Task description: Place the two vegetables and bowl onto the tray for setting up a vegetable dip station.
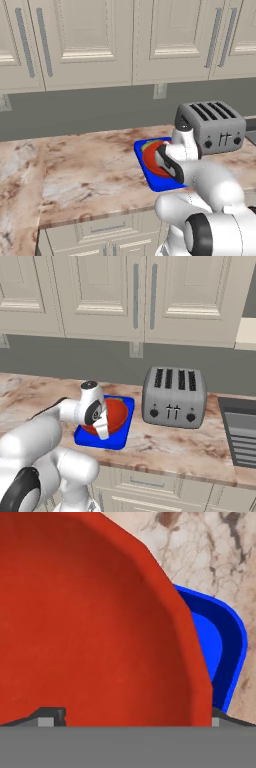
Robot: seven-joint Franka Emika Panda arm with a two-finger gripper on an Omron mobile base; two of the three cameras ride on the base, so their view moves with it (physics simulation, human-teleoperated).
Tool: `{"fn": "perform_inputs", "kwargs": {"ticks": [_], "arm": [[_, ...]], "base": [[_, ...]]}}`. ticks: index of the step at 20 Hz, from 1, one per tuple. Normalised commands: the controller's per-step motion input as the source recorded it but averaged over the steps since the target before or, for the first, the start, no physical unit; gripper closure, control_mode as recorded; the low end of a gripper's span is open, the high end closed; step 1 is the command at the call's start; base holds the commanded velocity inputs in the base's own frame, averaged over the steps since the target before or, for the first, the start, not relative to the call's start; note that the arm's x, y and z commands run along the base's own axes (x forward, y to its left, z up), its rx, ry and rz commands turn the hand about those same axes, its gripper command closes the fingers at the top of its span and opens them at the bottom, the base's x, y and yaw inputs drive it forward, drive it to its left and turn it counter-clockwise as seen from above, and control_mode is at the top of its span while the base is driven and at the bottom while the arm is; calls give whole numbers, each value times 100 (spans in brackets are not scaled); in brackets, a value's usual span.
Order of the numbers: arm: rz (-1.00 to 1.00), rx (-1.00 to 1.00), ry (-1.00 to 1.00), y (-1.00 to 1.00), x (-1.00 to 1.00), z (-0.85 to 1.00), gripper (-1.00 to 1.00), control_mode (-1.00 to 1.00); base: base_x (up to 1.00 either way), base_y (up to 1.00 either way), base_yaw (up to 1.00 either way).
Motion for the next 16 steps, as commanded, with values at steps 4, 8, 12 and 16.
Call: {"fn": "perform_inputs", "kwargs": {"ticks": [4,8,12,16], "arm": [[0,-5,5,-1,0,-9,-100,-100],[1,-1,20,0,-17,0,-100,-100],[0,0,11,-13,-36,-6,-100,-100],[0,0,0,-34,-30,0,-100,-100]], "base": [[0,0,0],[0,0,0],[0,0,0],[0,0,0]]}}
